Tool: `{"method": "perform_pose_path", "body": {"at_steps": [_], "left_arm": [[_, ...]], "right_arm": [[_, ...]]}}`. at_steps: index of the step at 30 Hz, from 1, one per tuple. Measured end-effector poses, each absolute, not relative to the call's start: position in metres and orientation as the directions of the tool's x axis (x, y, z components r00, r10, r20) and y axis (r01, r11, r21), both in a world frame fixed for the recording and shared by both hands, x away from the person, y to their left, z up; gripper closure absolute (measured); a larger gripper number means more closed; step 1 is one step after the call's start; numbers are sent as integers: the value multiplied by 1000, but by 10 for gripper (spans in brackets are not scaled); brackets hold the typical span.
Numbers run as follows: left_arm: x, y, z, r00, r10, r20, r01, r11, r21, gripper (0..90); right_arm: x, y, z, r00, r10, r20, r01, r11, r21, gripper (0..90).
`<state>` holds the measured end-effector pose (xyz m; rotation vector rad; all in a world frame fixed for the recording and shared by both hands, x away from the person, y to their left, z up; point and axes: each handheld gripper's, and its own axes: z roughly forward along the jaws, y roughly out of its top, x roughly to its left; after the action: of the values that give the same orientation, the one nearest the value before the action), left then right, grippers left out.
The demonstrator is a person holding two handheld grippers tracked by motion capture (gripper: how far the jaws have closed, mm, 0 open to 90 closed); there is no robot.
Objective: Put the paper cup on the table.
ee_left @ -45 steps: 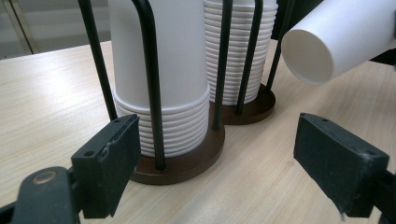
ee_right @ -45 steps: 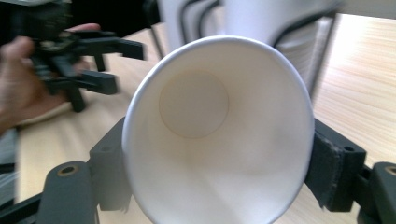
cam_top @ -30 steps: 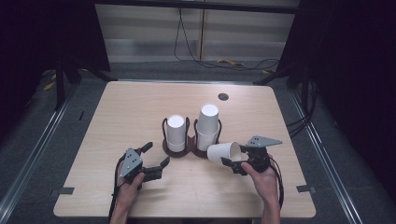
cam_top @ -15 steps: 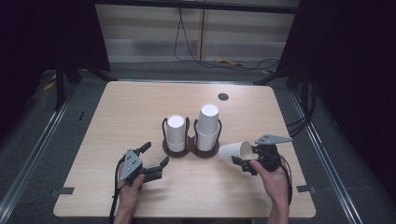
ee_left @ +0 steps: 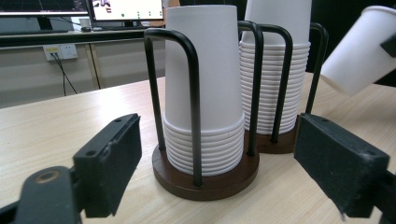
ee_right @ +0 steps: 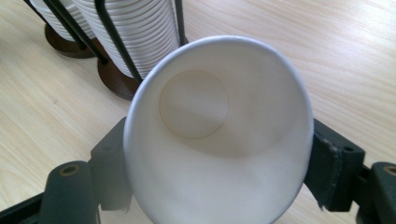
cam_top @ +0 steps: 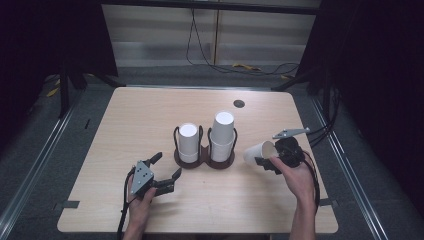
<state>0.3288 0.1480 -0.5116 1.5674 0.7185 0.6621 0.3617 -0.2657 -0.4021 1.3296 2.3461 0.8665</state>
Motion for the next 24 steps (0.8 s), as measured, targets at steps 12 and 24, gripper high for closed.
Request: {"method": "perform_pose_path", "body": {"at_steps": [12,24], "left_arm": [[330,150,-512,652,758,-3,80,-64,995,154],[326,154,-514,631,776,-18,49,-18,999,156]], "right_arm": [[389,-263,-387,-527,849,-44,718,472,511,228],[417,-254,-395,-554,828,-88,761,546,351,220]]}}
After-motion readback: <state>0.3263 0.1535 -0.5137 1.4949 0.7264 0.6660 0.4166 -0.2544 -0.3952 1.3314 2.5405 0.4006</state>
